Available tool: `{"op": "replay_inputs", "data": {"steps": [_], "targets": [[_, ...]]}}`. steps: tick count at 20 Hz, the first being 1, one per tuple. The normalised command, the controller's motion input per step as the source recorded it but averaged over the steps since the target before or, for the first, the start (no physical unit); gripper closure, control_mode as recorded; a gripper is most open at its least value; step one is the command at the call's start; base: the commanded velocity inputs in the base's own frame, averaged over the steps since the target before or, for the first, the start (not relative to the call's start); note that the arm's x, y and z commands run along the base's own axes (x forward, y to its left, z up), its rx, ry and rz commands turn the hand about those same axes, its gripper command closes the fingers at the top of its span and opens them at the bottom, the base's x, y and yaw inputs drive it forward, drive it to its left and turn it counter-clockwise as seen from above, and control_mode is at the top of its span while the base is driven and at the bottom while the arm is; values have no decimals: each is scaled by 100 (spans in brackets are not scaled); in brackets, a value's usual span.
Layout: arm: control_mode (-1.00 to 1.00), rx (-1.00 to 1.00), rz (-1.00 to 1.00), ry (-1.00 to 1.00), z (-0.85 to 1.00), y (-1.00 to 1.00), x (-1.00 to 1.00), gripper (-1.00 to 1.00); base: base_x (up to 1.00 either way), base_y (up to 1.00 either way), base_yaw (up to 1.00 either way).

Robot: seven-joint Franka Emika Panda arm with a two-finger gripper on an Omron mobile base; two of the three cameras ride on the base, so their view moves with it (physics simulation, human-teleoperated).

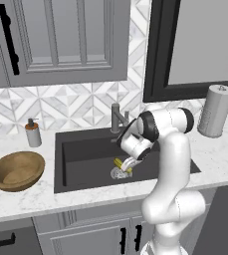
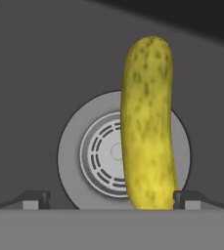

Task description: Pick the cucumber from the sink and place it in the bowl. Then pick the bowl and place it in the microwave. Then close the microwave door and press the start button.

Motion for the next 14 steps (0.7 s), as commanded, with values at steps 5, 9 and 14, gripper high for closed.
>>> {"op": "replay_inputs", "data": {"steps": [5, 9, 14], "targets": [[-100, 0, 4, 0, -20, 0, 31, -100, 0, 0, 0], [-100, 0, 4, 0, -24, 0, 34, -100, 0, 0, 0], [-100, 0, 4, 0, -30, 0, 29, -100, 0, 0, 0]]}}
